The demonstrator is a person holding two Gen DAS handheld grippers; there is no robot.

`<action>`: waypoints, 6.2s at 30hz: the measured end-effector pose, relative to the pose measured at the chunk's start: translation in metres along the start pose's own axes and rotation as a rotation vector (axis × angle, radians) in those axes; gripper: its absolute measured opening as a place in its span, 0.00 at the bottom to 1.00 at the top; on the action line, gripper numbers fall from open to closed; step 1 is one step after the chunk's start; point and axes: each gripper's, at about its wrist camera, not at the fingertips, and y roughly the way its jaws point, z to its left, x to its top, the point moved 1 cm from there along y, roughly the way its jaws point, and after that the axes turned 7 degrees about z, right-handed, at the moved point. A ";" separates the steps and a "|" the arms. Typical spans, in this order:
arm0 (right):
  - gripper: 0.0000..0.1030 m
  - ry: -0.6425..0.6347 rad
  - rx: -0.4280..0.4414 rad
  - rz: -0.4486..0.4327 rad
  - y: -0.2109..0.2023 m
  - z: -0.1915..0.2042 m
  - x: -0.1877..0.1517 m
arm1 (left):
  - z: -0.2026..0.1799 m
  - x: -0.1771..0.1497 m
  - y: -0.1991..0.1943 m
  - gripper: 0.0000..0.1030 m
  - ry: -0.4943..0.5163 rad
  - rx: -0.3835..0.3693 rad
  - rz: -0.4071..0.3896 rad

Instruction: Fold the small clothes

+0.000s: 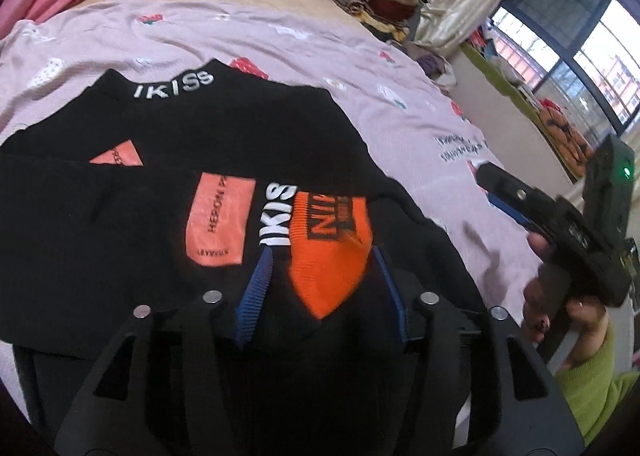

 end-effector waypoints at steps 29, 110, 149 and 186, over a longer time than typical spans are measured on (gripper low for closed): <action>0.08 -0.394 0.200 0.041 0.026 0.146 0.014 | 0.174 0.000 -0.136 0.67 -0.389 0.369 -0.319; 0.48 -0.456 0.022 0.173 0.094 0.138 -0.030 | 0.120 -0.006 -0.039 0.30 -0.175 0.324 -0.034; 0.91 -0.407 0.021 0.047 0.037 0.131 -0.017 | 0.098 0.002 -0.082 0.91 -0.162 0.389 -0.144; 0.92 -0.431 0.045 -0.023 -0.033 0.118 -0.029 | 0.049 -0.049 -0.135 0.91 -0.139 0.427 -0.239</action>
